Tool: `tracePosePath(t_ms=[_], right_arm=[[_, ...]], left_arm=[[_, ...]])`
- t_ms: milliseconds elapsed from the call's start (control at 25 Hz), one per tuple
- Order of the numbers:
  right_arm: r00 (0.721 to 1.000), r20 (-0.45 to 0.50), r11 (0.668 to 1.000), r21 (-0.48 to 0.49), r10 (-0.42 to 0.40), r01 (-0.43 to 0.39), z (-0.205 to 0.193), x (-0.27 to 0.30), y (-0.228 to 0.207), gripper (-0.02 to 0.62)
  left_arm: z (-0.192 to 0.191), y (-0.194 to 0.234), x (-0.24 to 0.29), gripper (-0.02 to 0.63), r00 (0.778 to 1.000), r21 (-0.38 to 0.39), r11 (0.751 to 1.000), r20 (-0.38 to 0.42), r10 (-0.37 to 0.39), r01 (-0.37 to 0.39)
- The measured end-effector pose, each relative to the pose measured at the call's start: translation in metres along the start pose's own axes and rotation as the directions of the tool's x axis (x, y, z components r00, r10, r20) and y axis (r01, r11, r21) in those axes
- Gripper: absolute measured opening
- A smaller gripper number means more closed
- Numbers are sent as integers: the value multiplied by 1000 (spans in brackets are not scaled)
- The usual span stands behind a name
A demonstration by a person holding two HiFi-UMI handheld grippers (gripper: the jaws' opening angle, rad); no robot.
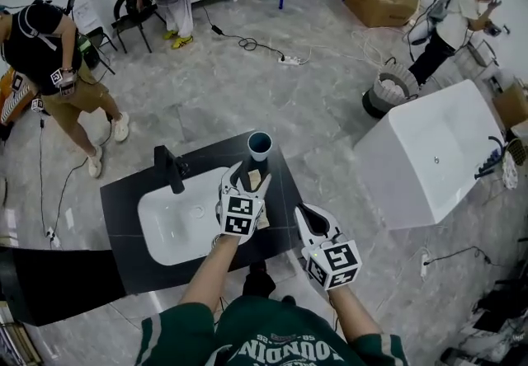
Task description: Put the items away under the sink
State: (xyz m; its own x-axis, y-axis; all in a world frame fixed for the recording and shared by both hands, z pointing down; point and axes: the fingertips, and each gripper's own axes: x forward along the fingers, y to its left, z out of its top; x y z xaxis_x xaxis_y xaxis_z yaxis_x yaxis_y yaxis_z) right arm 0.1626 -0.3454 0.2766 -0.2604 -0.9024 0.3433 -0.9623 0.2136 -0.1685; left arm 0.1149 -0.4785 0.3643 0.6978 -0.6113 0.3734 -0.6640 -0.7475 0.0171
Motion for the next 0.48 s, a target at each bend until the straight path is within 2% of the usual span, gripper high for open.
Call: tracePosePath(t_ms=[80,160,280,480], right_arm=[[1000,-5,1000,4,-10,10,-1,6,-7,43],[1000,-9,1000,-2,-27,27,-3,13,-12,43],[999,-19,999,-2,-44,44,-6,22,-18,43],[996,-46,996,-34,-80,79,-11,27,-27,43]], left_arm=[[2,7,15,329,1000,4,1000,3,-1,1],[3,17,30,402,1000,3,1000,14,12,-12],[-3,33,53,432,999,-26,999,16,27,-27],[-31,44,84,442,999,-44,999,-33,23,-24]])
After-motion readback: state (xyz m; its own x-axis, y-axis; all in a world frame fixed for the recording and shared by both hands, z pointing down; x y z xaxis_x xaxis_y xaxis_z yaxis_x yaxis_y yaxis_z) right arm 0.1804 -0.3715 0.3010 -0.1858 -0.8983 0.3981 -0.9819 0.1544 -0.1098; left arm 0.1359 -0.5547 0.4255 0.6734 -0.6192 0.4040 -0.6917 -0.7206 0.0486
